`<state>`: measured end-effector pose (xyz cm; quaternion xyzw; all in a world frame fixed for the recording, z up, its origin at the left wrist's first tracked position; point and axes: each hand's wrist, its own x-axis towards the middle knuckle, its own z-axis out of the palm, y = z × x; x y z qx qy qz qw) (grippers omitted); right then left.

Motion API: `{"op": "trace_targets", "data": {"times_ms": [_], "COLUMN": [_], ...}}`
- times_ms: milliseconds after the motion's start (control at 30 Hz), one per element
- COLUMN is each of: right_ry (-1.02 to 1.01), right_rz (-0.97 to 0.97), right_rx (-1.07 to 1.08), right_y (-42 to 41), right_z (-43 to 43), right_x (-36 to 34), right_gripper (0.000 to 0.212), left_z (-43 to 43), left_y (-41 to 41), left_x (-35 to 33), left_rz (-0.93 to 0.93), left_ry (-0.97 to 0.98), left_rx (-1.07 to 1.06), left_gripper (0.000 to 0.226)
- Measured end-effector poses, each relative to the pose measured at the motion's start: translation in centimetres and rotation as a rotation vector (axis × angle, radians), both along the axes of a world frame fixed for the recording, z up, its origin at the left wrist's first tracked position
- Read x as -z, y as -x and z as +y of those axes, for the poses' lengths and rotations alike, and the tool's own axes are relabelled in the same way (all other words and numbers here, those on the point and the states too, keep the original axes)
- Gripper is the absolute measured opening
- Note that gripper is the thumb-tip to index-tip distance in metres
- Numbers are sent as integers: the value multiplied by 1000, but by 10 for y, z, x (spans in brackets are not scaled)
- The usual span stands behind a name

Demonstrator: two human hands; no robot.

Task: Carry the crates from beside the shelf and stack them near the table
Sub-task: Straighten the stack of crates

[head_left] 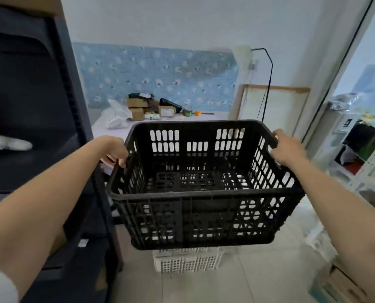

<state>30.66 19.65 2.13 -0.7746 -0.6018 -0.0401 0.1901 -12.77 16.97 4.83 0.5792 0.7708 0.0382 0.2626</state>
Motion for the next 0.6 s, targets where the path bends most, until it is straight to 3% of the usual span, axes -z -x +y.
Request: {"op": "trace_targets", "data": {"times_ms": [400, 600], "right_ry": [-17, 9], "right_rz": [-9, 23], "right_rx": [-225, -244], "right_y": [-54, -54], "right_z": [196, 256], "right_x": [34, 47], "right_gripper": [55, 53], "left_z": [139, 194], "left_y": [-53, -47], "left_x": [32, 41], "left_rz": [54, 123], "left_ry": [-70, -38], "left_rx": [-187, -174], "left_gripper": [24, 21]}}
